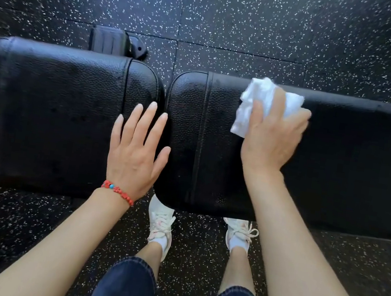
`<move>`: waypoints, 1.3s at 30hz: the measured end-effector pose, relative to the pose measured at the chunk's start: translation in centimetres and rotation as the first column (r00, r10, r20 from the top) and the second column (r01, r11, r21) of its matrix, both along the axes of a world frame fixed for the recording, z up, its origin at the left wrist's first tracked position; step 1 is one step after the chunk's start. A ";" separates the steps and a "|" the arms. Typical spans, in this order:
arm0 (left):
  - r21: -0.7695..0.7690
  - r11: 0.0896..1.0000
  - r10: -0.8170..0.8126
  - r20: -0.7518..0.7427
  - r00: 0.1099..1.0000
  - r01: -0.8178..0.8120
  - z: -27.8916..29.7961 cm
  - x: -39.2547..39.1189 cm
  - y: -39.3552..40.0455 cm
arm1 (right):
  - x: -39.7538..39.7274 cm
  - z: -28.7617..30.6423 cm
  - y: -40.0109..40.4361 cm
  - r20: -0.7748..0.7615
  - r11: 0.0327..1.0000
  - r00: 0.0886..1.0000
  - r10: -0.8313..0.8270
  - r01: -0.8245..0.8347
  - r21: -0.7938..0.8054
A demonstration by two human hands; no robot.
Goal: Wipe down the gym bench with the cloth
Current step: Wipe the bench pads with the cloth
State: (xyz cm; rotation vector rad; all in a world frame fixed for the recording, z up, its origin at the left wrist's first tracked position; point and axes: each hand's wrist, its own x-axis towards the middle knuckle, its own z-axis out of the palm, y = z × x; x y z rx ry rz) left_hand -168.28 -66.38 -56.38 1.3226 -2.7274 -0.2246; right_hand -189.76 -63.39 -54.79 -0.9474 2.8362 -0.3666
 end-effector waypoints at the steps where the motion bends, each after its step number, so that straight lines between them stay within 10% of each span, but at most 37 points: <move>1: -0.006 1.000 -0.006 0.008 1.000 0.006 -0.2 0.6 -0.2 | 1.7 -0.2 -0.4 -0.002 0.999 0.999 0.032 -0.032 -0.007; 8: -0.021 0.999 -0.048 0.042 0.998 0.048 -0.4 3.1 -0.8 | 5.5 -0.5 0.4 -0.049 0.964 0.966 0.254 -0.256 -0.068; 17: -0.047 0.999 -0.009 -0.007 1.000 0.009 -0.6 3.8 0.0 | 4.1 -0.4 2.6 0.111 0.993 0.989 -0.098 0.105 -0.054; 25: -0.061 0.996 0.065 -0.016 0.998 -0.066 -0.9 5.8 2.1 | 7.3 -1.2 4.5 -0.130 0.933 0.934 0.334 -0.347 -0.098; 32: -0.077 0.992 0.101 -0.047 0.994 -0.104 -1.4 6.3 3.1 | 4.5 -0.6 8.6 0.097 0.995 0.994 -0.058 0.065 -0.070; 39: -0.104 0.989 0.103 -0.047 0.994 -0.108 -1.6 6.3 3.1 | 11.9 -1.5 9.3 -0.045 0.958 0.970 0.238 -0.242 -0.154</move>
